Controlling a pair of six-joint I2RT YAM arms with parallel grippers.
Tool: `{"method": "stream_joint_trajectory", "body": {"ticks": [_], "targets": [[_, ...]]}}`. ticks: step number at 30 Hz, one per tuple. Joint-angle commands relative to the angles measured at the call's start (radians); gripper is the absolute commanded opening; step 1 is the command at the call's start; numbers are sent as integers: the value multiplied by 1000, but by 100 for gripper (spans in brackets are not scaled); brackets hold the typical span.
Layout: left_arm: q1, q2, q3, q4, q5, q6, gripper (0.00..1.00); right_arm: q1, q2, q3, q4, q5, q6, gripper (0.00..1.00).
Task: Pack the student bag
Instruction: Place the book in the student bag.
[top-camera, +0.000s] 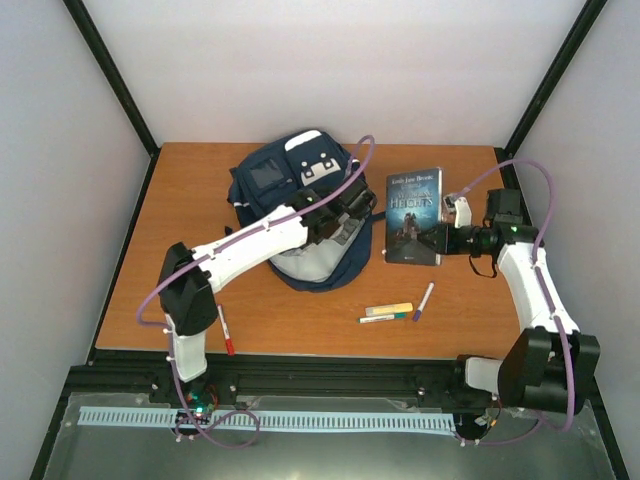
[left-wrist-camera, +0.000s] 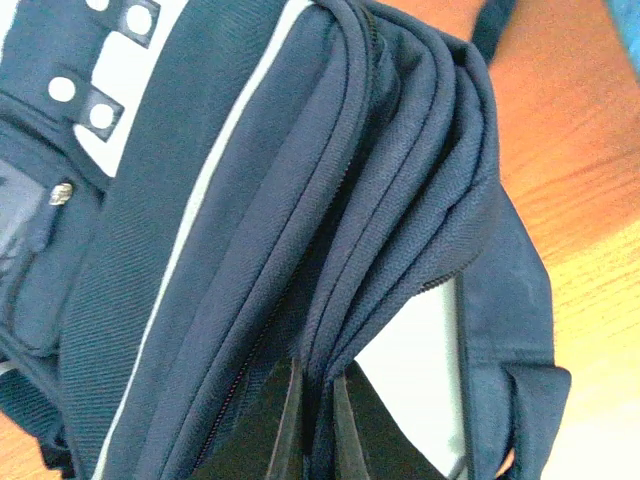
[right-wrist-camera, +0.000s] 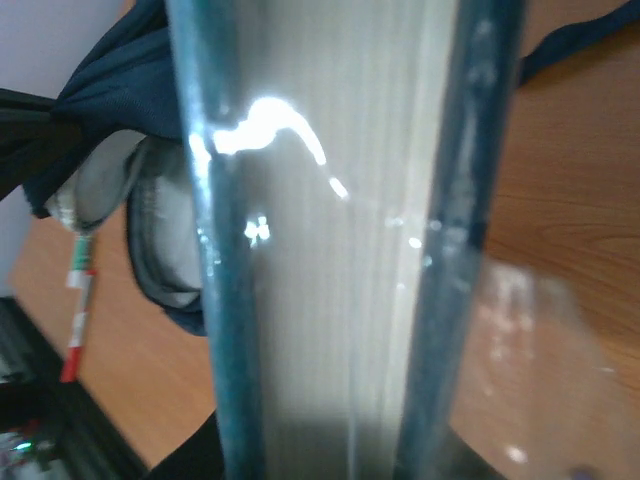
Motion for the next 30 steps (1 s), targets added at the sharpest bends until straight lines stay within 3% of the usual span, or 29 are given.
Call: {"method": "stream_joint_trajectory", "body": {"ticks": [1, 7, 13, 23, 30], "targets": [[-6, -95, 4, 36, -98, -41, 1, -4, 49, 85, -50, -252, 39, 3], [16, -167, -63, 120, -85, -57, 1, 9, 136, 78, -188, -340, 5, 3], [54, -201, -112, 173, -25, -74, 1, 114, 187, 60, -257, -345, -45, 3], [67, -278, -186, 231, 54, -61, 1, 302, 316, 43, -226, -441, -60, 3], [67, -329, -223, 268, 71, -45, 1, 359, 356, 37, -104, -525, 43, 3]]}}
